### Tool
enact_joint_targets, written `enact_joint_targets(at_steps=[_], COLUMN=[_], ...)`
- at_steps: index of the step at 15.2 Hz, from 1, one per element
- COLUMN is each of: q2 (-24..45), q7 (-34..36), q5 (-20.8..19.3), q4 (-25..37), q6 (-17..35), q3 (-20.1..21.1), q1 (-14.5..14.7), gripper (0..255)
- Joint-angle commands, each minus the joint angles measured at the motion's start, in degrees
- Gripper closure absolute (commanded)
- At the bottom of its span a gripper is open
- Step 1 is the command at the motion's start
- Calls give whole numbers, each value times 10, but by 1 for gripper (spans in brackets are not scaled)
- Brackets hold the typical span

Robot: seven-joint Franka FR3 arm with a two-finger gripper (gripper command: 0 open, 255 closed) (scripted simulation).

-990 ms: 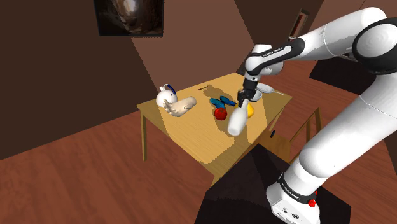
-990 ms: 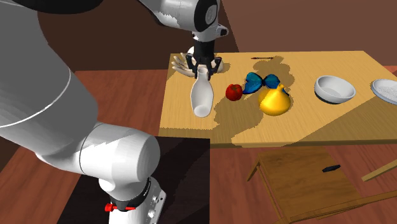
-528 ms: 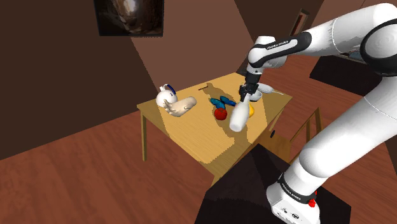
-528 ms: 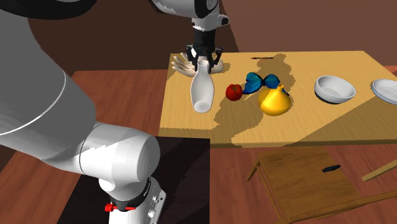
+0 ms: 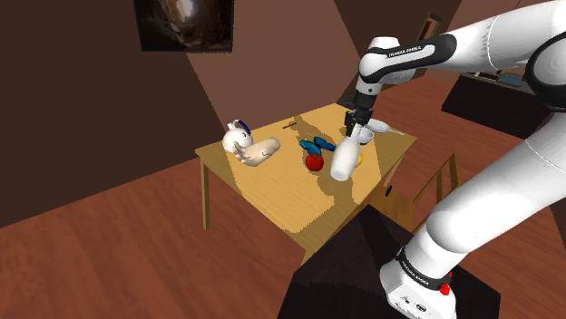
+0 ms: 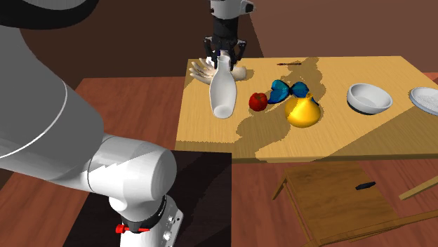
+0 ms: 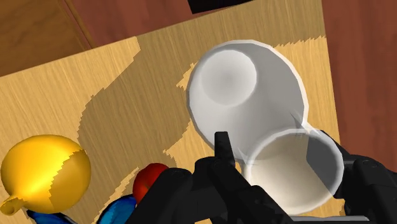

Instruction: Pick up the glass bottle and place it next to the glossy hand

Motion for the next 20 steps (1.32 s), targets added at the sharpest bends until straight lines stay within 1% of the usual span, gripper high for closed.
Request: enact_joint_targets(at_steps=[1,20], q2=[-4,-20], q7=[0,0], q5=[0,0], q4=[13,144], q6=[-17,-164], q3=[1,8], q1=[0,3], gripper=[255,255])
